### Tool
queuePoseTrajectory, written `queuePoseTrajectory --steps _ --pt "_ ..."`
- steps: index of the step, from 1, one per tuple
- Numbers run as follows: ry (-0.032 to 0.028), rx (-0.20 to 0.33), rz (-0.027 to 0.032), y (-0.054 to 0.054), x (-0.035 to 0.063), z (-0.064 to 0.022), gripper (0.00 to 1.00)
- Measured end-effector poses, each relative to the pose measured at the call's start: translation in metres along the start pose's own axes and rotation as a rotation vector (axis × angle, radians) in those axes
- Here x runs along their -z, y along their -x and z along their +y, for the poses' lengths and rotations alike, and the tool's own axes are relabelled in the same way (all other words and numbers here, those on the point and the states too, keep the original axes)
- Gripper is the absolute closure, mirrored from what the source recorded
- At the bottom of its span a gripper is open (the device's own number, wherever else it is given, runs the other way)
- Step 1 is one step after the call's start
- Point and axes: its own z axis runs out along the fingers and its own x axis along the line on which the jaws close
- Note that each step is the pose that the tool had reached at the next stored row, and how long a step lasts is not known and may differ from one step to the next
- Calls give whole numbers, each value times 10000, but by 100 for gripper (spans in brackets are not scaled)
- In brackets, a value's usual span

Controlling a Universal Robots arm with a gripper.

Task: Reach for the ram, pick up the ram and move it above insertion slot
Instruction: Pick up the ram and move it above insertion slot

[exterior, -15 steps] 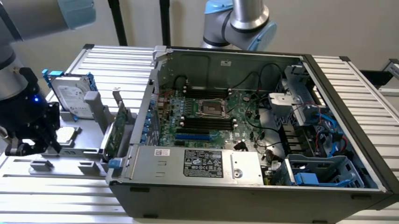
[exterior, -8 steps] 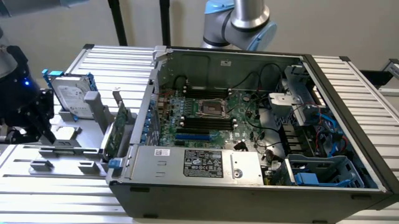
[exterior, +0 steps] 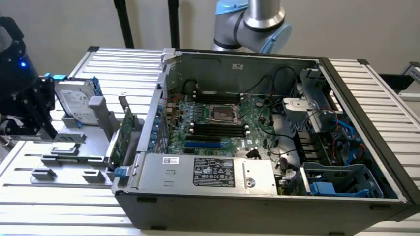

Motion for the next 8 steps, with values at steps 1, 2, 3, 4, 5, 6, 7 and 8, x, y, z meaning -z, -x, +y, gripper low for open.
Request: queuePoseTrajectory --steps 1,2,3,4,5,6,7,8 --pt "1 2 0 3 44 -23 87" --pt "1 2 0 6 85 -49 87" --pt "0 2 -2 10 120 -79 87" --pt "0 1 -2 13 153 -112 87" --pt "2 2 0 15 184 -145 87" --pt "3 2 1 18 216 -179 87" --pt "2 2 0 21 246 -213 87" --pt "2 3 -1 23 277 -247 87"
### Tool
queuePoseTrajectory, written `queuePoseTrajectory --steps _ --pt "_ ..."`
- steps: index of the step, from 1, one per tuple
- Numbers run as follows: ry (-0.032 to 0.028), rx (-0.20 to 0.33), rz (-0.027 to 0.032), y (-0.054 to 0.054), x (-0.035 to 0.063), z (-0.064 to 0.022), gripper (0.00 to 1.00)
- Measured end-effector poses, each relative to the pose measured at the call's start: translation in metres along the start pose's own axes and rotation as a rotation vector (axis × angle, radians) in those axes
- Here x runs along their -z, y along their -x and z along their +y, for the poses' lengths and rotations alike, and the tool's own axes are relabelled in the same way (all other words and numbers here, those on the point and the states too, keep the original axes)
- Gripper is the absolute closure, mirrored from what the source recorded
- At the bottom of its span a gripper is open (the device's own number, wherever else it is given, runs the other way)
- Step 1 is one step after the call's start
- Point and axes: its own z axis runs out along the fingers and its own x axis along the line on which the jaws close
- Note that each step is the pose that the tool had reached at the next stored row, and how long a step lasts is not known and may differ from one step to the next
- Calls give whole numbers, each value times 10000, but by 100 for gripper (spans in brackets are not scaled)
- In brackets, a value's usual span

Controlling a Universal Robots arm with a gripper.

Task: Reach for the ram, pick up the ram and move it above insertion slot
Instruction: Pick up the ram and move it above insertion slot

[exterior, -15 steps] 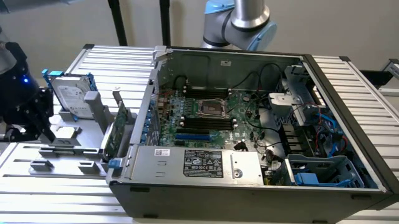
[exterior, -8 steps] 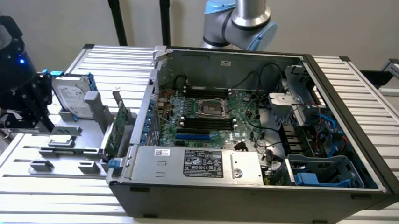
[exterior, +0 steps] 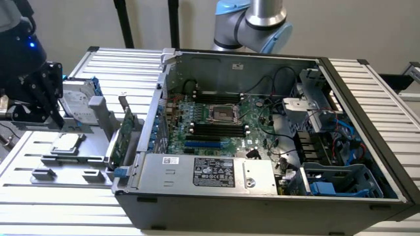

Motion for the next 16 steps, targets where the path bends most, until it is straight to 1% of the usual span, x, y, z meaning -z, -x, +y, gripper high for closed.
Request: queuePoseTrajectory --steps 9,12,16 --pt "-1 0 -1 40 311 -268 87" --pt "2 -1 1 58 385 -359 87" --pt "0 -1 -8 78 454 -479 87"
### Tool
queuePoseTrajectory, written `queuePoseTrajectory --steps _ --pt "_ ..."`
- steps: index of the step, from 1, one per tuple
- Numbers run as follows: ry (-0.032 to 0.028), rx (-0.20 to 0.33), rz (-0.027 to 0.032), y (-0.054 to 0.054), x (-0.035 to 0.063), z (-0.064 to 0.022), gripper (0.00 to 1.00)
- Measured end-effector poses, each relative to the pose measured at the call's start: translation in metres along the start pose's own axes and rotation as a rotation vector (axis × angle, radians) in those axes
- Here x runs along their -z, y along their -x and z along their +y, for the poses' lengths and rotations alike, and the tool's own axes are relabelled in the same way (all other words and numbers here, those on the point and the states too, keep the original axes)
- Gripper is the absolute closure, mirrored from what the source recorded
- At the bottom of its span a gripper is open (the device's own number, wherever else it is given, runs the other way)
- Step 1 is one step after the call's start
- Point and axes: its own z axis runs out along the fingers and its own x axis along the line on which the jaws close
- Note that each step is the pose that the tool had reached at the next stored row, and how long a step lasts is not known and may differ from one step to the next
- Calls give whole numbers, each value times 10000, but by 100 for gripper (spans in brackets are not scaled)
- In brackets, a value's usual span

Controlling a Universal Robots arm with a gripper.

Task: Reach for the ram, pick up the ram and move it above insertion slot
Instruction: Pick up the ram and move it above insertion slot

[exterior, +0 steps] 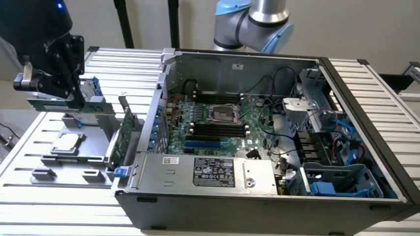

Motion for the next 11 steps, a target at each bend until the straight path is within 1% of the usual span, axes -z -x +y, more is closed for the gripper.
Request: queuePoseTrajectory --steps 3,11 --pt "0 1 -15 13 42 -97 87" --pt "2 3 -97 39 102 -393 87"
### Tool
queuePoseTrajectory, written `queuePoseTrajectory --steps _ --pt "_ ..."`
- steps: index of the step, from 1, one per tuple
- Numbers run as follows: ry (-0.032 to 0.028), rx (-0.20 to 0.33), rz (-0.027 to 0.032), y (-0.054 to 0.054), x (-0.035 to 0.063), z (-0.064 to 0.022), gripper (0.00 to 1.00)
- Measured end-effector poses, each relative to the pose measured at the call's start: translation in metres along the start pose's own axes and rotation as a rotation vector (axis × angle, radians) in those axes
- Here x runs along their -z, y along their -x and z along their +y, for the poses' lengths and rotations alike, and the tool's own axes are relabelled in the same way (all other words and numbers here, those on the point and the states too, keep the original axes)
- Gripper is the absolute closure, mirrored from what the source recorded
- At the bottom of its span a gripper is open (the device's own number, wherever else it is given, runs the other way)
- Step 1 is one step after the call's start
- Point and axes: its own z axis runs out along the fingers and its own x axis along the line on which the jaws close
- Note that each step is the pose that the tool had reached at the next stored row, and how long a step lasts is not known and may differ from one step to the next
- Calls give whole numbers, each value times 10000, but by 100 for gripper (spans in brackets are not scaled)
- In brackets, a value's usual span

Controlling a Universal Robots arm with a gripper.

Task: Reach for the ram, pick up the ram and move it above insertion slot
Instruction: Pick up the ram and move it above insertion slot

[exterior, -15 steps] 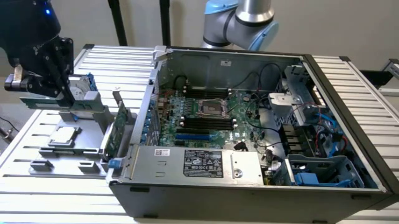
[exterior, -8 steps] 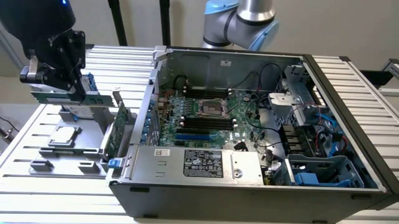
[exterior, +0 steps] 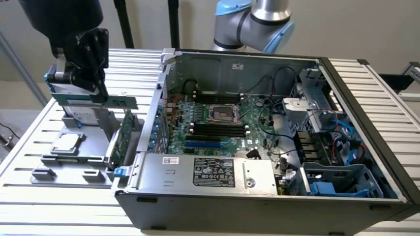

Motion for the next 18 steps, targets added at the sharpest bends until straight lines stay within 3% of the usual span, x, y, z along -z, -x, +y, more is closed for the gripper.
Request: queuePoseTrajectory --steps 13,18 --pt "2 3 -132 47 31 -535 87" --pt "3 4 -158 75 38 -731 87"
